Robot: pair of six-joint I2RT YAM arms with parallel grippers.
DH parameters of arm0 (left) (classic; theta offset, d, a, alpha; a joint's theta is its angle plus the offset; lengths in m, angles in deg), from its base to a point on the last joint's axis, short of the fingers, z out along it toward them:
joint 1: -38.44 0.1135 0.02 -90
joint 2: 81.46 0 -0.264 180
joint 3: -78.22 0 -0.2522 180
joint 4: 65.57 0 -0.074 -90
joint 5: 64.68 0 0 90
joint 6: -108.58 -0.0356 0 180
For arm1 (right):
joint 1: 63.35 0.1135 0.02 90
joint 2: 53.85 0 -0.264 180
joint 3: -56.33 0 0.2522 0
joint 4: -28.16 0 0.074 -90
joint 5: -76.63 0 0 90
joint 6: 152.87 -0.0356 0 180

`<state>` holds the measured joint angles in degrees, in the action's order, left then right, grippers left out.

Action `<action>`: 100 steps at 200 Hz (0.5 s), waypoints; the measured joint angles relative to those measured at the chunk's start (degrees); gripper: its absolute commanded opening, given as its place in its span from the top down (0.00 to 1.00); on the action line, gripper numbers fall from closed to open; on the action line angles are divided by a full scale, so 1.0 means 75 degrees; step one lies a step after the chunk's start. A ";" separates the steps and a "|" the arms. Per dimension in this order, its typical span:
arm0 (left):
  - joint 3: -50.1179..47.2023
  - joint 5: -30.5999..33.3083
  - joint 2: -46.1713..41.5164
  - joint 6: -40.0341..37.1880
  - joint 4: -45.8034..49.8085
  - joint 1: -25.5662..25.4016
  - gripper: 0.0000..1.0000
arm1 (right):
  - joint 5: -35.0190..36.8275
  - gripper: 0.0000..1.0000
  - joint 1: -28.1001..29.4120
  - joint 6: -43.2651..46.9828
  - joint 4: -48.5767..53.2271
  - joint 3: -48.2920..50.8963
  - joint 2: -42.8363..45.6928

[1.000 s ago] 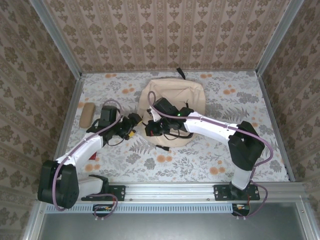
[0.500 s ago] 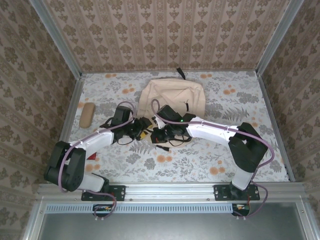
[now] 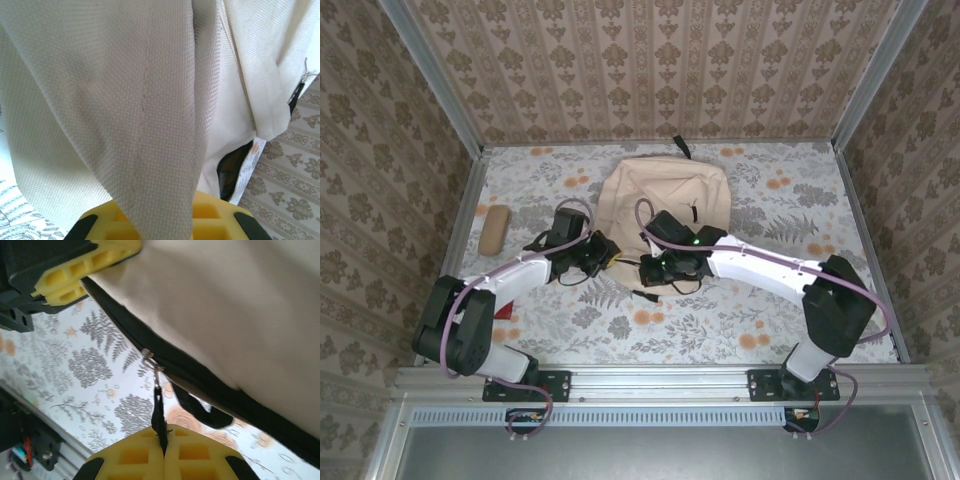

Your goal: Pack books, pencil case, and school supplies into a backpack

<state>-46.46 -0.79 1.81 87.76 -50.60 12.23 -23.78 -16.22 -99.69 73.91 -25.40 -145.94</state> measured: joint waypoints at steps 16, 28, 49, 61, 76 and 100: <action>0.0003 0.0023 0.0125 -0.0006 0.0003 0.0015 0.93 | 0.0289 1.00 -0.0009 -0.0061 0.0289 0.0140 0.0239; 0.0003 0.0032 0.0195 -0.0026 0.0003 0.0041 0.94 | 0.0469 1.00 -0.0038 -0.0117 0.0522 0.0265 0.0385; 0.0003 0.0070 0.0242 -0.0064 0.0003 0.0143 0.94 | 0.0781 1.00 -0.0105 -0.0169 0.0877 0.0449 0.0574; 0.0003 0.0085 0.0242 -0.0108 0.0003 0.0210 0.94 | 0.0947 1.00 -0.0157 -0.0204 0.1040 0.0530 0.0664; 0.0003 0.0090 0.0242 -0.0163 0.0006 0.0280 0.94 | 0.1134 1.00 -0.0233 -0.0265 0.1201 0.0600 0.0787; 0.0003 0.0085 0.0242 -0.0289 0.0020 0.0434 0.95 | 0.1393 1.00 -0.0393 -0.0323 0.1364 0.0711 0.1000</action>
<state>-46.44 -0.16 3.62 85.60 -50.44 15.48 -13.33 -19.17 -102.12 84.14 -20.06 -138.45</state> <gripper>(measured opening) 0.092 0.063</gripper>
